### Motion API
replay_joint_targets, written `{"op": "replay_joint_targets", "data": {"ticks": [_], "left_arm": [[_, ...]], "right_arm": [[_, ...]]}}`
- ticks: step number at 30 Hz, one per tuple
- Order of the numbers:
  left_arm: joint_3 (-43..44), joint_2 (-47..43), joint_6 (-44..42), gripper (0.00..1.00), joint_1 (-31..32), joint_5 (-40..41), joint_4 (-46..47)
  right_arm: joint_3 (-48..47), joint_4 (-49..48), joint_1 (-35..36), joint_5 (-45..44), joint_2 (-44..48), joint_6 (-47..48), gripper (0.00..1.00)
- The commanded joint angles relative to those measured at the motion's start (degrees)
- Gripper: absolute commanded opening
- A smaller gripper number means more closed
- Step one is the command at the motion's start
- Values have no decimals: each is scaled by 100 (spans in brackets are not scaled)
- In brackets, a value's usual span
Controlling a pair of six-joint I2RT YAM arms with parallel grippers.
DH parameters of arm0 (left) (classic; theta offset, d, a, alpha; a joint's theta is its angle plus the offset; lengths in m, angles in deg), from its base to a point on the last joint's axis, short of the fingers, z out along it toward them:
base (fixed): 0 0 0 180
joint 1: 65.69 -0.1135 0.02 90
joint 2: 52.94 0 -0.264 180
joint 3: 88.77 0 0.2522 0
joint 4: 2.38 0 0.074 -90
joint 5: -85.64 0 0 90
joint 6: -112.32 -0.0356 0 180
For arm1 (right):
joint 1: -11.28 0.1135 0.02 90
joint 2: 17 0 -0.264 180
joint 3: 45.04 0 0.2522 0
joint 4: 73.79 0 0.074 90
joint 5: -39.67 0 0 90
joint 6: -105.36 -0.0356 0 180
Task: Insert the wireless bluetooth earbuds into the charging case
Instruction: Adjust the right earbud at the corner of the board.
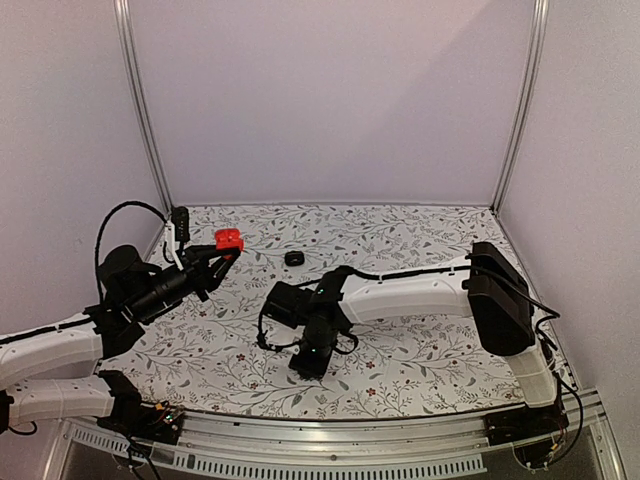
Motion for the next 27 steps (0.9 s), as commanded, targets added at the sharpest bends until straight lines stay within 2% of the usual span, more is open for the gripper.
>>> {"op": "replay_joint_targets", "data": {"ticks": [1,7,14,20,27], "left_arm": [[-41,-38,-27,0,-83,-32,91],[-32,-35,-30,0,-83,-40,82],[-32,-72,-26,0,-76,-33,56],[-23,-30,-24,0,-85,-50,82],[-6,25,-17,0,-89,-85,122]], "right_arm": [[-57,125,48,-169,-145,-57,18],[369,28,14,-223,74,-198,14],[1801,-311,-365,-159,1036,-694,13],[2783,-106,-544,-314,1816,-1191,13],[3278,157,-608,-406,2043,-1514,16]]}}
